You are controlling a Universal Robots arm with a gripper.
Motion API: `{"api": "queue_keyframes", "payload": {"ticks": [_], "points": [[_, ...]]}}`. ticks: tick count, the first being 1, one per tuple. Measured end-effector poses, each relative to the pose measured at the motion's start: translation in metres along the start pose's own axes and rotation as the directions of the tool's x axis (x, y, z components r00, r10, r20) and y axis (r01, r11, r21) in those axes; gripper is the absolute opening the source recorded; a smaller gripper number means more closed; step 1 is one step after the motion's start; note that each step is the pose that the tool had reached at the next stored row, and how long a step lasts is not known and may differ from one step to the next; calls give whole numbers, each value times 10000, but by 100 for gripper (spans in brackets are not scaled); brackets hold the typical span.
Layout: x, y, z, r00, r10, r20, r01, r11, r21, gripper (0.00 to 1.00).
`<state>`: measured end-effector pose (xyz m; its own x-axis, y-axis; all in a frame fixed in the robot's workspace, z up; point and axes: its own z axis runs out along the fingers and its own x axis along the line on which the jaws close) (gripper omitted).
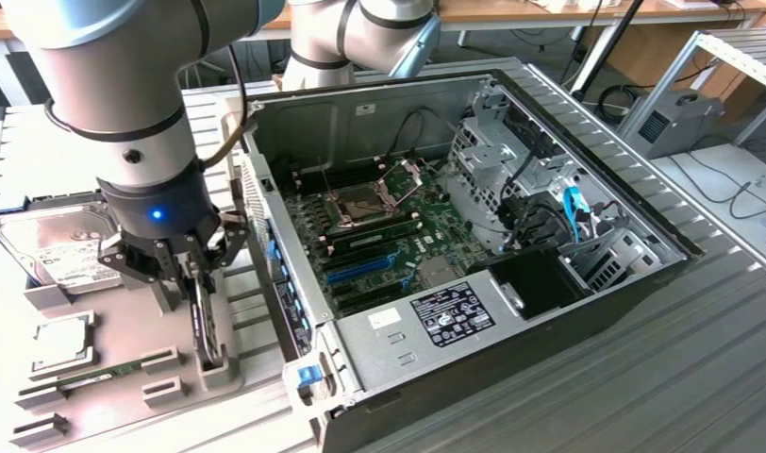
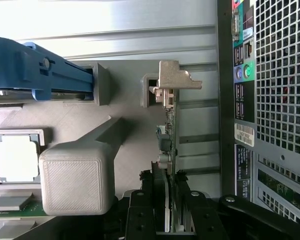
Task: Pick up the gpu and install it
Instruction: 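Pick up the gpu and move the gpu toward the slot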
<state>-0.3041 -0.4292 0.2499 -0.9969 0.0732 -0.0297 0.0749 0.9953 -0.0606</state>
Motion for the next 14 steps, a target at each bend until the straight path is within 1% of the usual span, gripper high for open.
{"api": "queue_keyframes", "payload": {"ticks": [14], "points": [[-1,-2,-29,10000,0,0,0,10000,0,29]]}}
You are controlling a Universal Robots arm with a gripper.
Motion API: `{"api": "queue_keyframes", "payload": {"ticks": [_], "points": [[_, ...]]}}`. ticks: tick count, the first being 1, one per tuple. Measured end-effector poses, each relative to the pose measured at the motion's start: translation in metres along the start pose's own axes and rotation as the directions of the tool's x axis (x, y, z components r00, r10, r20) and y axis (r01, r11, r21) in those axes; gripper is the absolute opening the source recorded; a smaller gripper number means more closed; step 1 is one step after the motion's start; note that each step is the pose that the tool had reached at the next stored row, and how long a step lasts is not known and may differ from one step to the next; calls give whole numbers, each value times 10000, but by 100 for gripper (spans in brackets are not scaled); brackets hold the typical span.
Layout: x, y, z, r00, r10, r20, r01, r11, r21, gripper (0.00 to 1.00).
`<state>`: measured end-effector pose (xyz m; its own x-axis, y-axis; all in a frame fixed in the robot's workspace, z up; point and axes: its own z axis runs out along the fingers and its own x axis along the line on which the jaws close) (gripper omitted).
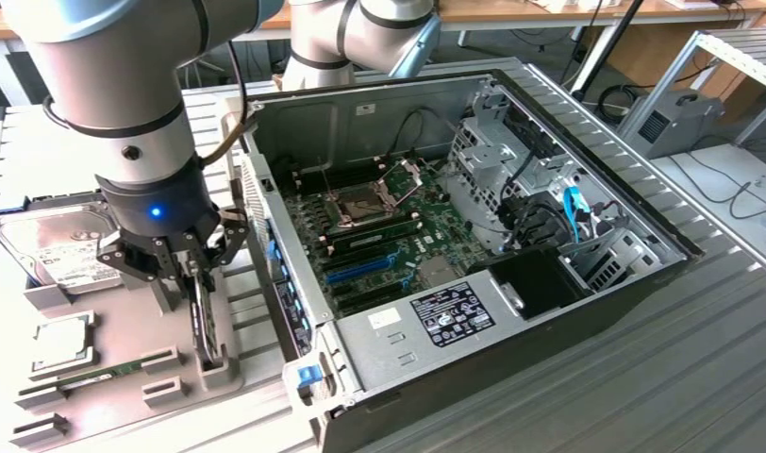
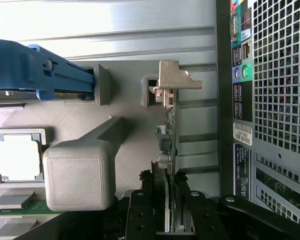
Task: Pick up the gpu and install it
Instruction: 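Pick up the gpu and move the gpu toward the slot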
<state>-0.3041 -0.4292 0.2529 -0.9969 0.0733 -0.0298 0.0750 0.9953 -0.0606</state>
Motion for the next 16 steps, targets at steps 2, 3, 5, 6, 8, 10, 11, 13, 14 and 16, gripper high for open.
{"api": "queue_keyframes", "payload": {"ticks": [2,3,5,6,8,10,11,13,14,16], "points": [[0,0,-4,10000,0,0,0,10000,0,29],[0,0,-5,10000,0,0,0,10000,-1,29],[0,-1,-10,10000,0,0,0,10000,0,29],[0,-1,-14,10000,0,-1,0,10000,1,29],[-1,-1,-20,10000,0,1,0,10000,0,29],[-1,-2,-27,10000,0,-1,0,10000,1,29],[-1,-2,-29,10000,0,-1,0,10000,1,29],[-1,-2,-36,10000,0,0,0,10000,0,29],[-1,-2,-39,10000,0,0,0,10000,0,29],[-1,-3,-46,10000,0,0,0,10000,0,29]]}}
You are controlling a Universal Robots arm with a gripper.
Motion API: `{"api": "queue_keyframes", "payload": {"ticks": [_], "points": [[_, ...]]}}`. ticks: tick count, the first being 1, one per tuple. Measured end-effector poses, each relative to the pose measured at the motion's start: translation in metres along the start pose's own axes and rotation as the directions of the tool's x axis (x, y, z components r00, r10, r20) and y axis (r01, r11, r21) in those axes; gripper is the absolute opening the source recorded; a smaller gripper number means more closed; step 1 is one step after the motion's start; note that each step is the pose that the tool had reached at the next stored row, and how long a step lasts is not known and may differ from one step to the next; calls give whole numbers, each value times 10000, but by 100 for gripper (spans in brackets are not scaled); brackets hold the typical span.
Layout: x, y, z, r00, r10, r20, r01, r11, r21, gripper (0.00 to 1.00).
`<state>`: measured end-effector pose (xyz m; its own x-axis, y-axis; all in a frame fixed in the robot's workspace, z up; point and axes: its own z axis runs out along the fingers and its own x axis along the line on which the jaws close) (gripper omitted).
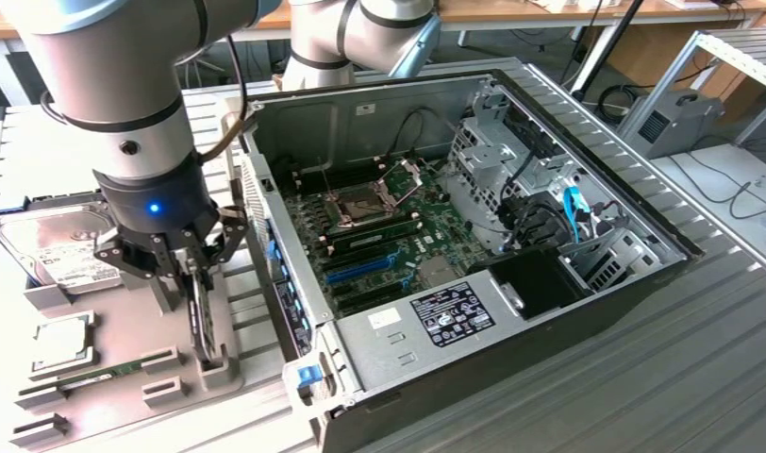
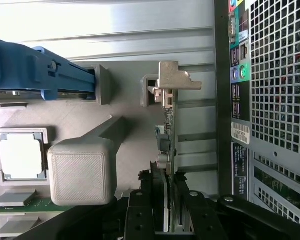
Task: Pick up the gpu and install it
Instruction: 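Pick up the gpu and move the gpu toward the slot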
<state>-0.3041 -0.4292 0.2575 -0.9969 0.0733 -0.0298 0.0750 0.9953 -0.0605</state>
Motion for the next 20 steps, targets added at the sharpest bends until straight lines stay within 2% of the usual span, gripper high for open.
{"api": "queue_keyframes", "payload": {"ticks": [20], "points": [[-2,-5,-85,10000,0,0,0,10000,0,29]]}}
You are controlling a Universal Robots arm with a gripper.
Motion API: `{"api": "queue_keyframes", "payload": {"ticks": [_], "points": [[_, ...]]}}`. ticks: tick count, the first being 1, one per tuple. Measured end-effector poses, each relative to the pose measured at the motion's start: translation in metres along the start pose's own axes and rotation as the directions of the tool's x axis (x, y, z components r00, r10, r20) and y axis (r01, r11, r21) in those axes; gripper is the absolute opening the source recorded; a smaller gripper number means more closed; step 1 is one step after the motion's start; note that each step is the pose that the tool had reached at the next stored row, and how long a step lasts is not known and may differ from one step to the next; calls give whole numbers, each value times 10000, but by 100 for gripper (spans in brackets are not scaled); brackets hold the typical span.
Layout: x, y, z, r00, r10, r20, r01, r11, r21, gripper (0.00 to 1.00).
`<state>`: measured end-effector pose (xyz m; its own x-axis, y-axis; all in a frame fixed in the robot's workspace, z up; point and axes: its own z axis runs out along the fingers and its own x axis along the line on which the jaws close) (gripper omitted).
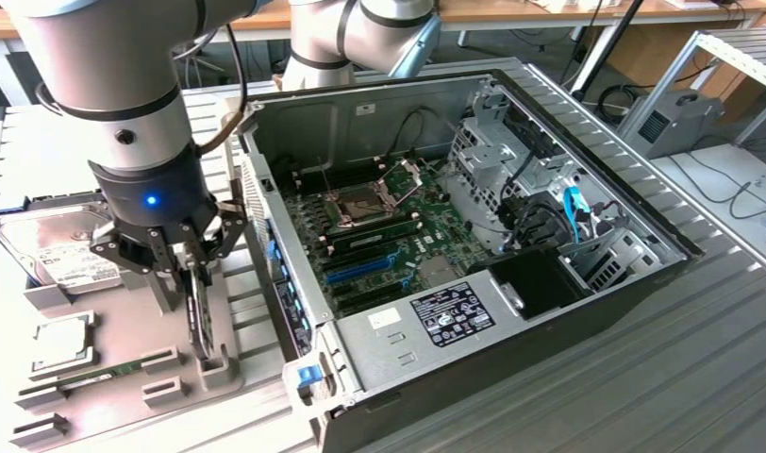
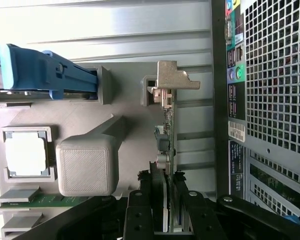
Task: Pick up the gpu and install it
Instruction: 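Pick up the gpu and move the gpu toward the slot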
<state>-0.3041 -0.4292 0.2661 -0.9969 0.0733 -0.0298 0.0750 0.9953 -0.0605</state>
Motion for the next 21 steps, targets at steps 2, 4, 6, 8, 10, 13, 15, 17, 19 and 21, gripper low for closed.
{"api": "queue_keyframes", "payload": {"ticks": [2,4,6,8,10,13,15,17,19,21], "points": [[-1,-1,-13,10000,0,0,0,10000,0,29],[-1,-2,-24,10000,0,0,0,10000,1,29],[-1,-2,-33,10000,0,0,0,10000,0,29],[-1,-2,-39,10000,0,0,0,10000,0,29],[-1,-3,-45,10000,0,0,0,10000,0,29],[-2,-3,-54,10000,0,0,0,10000,0,29],[-2,-4,-60,10000,0,0,0,10000,0,29],[-2,-4,-65,10000,0,0,0,10000,0,29],[-2,-4,-70,10000,0,0,0,10000,0,29],[-2,-5,-75,10000,0,0,0,10000,0,29]]}}
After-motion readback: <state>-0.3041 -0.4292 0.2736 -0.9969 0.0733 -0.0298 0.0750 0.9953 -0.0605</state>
